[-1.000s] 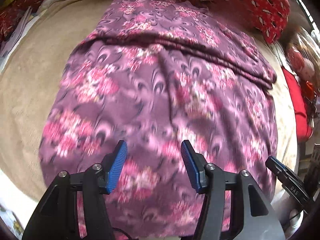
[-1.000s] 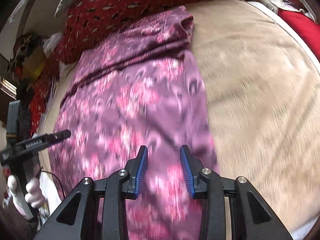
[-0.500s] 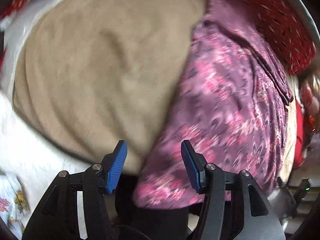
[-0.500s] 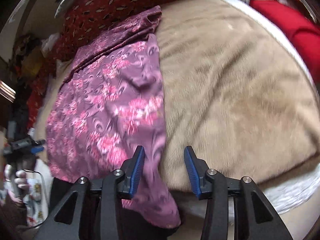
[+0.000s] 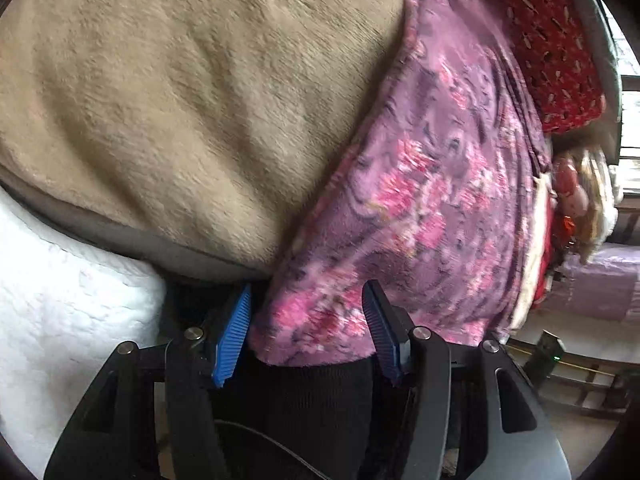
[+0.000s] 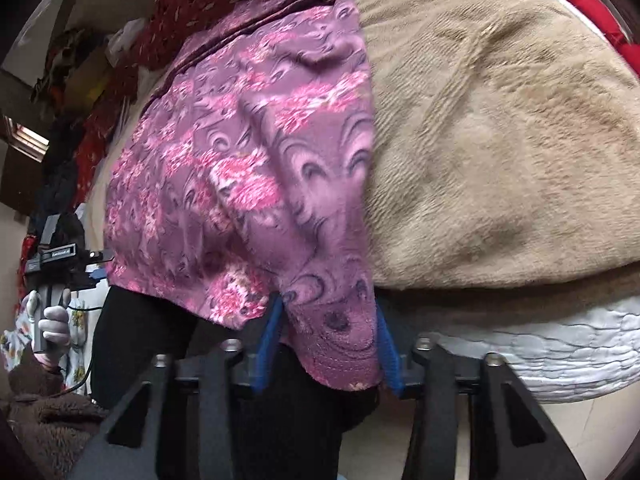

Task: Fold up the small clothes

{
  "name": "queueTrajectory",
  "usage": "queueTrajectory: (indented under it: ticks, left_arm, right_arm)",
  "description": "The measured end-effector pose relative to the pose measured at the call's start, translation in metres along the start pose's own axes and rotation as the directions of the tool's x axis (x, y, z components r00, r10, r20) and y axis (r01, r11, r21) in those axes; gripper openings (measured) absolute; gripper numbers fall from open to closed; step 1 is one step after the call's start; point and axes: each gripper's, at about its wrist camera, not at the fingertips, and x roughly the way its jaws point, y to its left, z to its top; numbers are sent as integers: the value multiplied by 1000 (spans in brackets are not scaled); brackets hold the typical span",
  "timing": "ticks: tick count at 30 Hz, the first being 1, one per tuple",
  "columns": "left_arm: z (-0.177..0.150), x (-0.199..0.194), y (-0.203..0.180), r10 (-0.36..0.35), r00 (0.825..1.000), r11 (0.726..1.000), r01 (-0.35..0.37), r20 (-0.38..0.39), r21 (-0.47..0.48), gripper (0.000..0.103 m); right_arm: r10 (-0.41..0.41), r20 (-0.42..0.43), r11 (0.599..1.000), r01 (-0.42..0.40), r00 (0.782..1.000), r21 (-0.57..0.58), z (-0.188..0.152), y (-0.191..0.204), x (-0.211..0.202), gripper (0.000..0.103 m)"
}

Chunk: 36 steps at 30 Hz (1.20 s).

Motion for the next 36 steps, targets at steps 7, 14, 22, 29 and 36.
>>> queueTrajectory:
  ticks: [7,14,22,29,36]
  left_arm:
    - [-3,-13,-9,-118,992,989,122,-47,82,5]
    - [8,-57,-23,-293,955,952,289,35,102,5]
    - [45,-77,-53,-384,919,923,377,93,79,5]
    - [116,-88,-85,-400,896,916,395,190,68,5]
    - [217,-84,-116,-373,893,925,380,253,24,5]
  right_arm:
    - [160,34,985,-157,987,-69,2,19,-15,10]
    - [346,189,936,-353,919,1,22,16,-51,9]
    - [417,335,892,-451,845,26,67,18,-78,9]
    - [419,397,881,-471,817,39,139,12,-76,9]
    - [422,465,840,-528,778,120,230,-8,-48,9]
